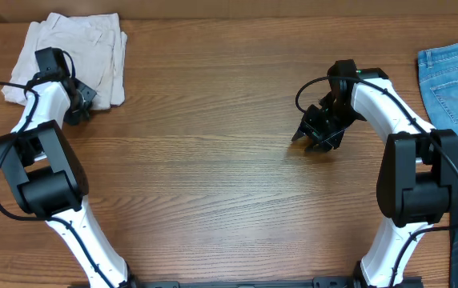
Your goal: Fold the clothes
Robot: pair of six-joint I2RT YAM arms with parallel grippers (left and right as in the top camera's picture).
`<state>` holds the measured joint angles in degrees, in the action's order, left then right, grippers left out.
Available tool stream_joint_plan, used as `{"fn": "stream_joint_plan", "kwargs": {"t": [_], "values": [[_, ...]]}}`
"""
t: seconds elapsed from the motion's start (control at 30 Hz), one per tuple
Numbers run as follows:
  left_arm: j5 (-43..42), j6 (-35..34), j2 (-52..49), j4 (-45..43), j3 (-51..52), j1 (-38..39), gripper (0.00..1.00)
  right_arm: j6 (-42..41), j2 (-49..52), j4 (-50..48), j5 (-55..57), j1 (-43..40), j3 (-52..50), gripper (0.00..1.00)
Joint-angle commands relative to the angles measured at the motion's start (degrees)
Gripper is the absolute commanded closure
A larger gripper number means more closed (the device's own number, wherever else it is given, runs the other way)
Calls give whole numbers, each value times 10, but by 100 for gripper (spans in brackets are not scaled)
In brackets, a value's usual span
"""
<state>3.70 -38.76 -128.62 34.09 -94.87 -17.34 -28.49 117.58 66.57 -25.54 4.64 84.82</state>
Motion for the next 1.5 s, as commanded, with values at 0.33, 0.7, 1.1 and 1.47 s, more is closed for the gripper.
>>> {"fn": "stream_joint_plan", "kwargs": {"t": [0.33, 0.7, 1.1, 1.47], "values": [[19, -15, -13, -13, 3, 31, 96, -2, -21, 6, -7, 2, 11, 55], [32, -11, -13, -34, 3, 4, 96, -2, -21, 8, -7, 2, 11, 55], [45, 19, -12, -46, 0, -11, 90, -2, -21, 13, -7, 2, 11, 55], [72, 45, 24, 158, -133, -9, 77, -2, -21, 12, -7, 2, 11, 55]]}}
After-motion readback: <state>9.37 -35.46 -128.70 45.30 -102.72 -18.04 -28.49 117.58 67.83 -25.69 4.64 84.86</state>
